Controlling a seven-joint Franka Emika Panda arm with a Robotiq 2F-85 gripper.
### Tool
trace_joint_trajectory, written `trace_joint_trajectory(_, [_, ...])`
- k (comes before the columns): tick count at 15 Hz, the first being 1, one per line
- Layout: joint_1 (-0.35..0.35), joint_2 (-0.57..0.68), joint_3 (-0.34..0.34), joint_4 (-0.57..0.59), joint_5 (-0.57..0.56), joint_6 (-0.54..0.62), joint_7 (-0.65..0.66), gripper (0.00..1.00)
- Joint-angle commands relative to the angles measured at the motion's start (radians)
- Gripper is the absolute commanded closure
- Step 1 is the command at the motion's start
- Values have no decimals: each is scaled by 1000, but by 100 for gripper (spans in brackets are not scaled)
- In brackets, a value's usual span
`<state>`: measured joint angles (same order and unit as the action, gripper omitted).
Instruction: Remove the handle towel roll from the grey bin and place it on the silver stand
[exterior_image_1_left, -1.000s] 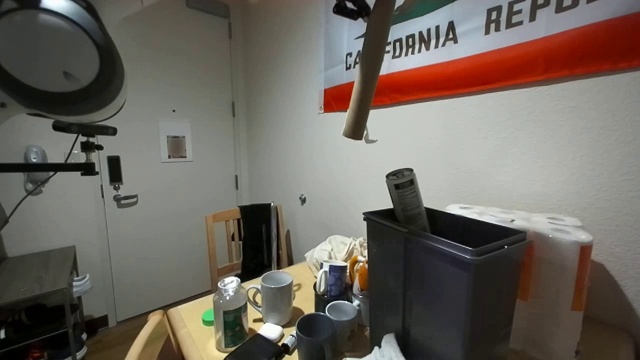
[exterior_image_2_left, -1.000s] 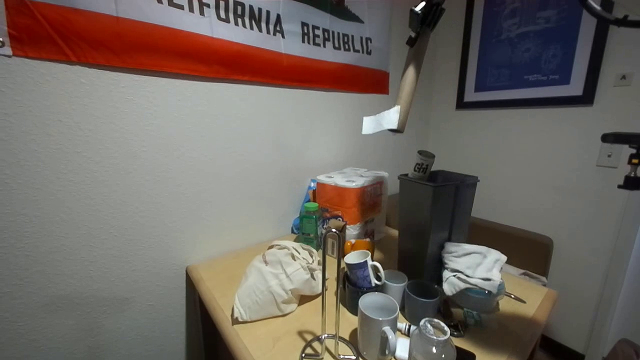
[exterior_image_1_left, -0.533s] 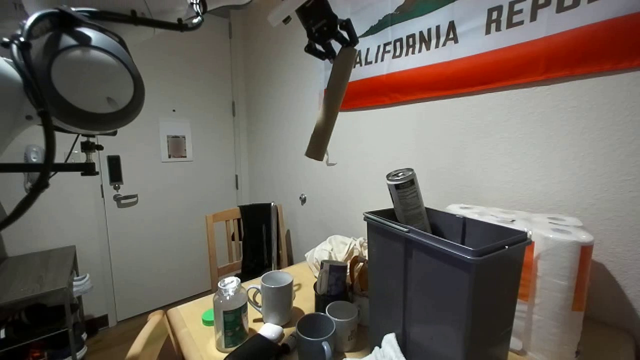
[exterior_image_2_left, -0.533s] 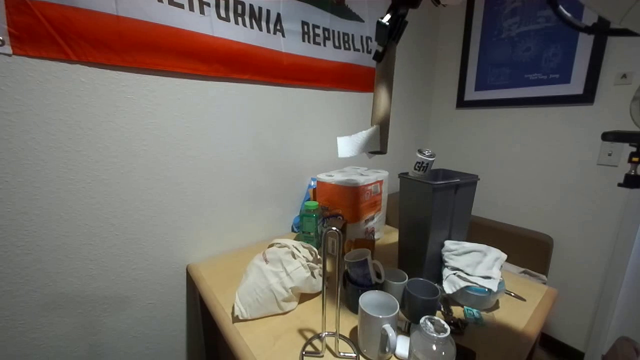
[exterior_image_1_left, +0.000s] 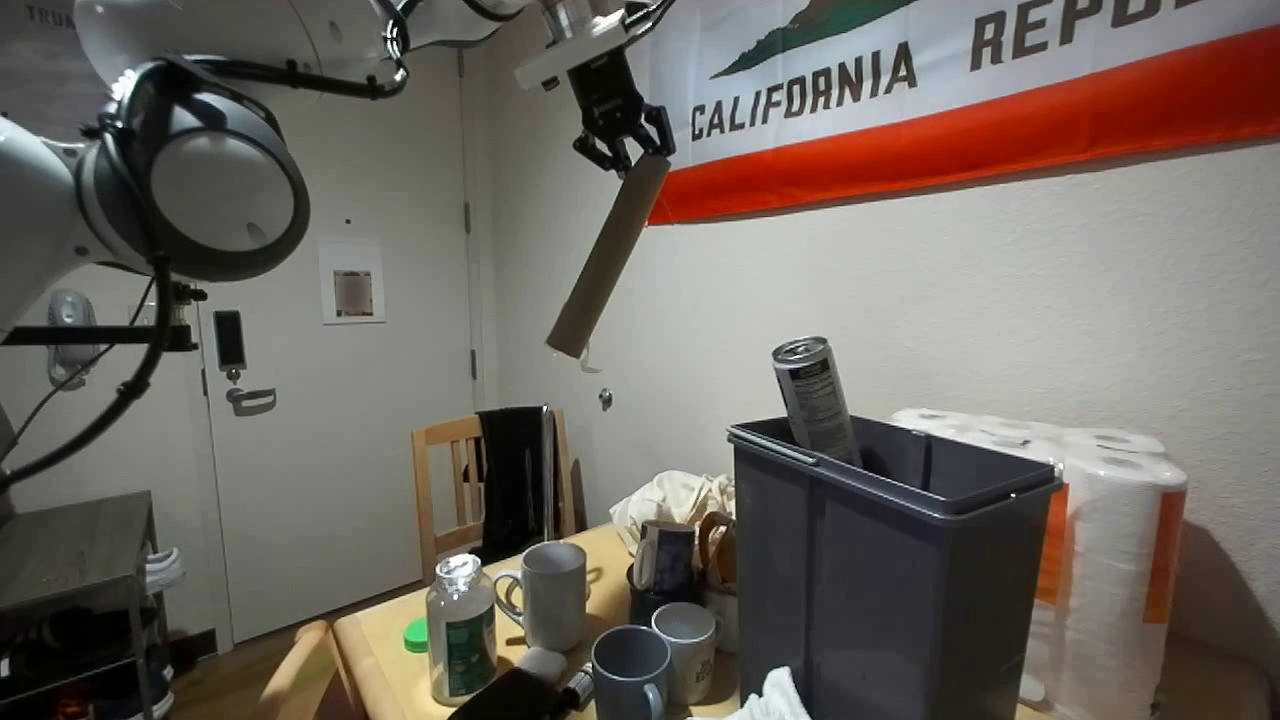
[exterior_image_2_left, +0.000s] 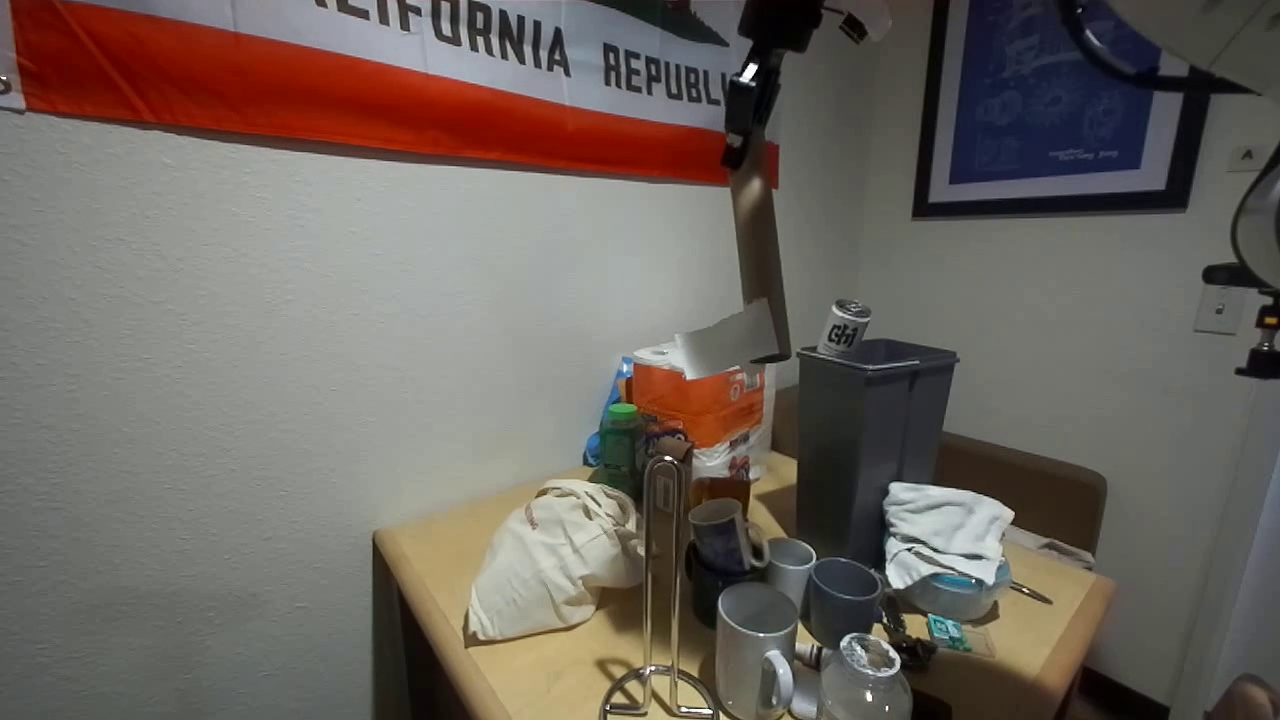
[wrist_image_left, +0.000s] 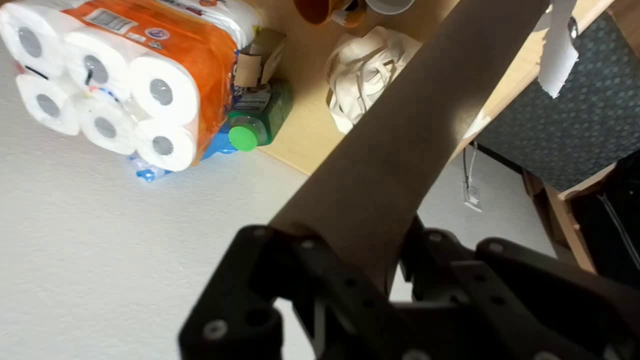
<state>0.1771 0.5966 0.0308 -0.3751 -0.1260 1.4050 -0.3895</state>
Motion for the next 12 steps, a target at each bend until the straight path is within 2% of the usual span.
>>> trace_joint_trajectory(1, [13, 11, 26, 21, 38, -42, -11, 99])
trace_joint_trajectory(7, [40, 46, 54, 23, 77, 21, -3, 99])
trace_joint_trajectory(12, [61, 103, 55, 28, 78, 147, 5, 99])
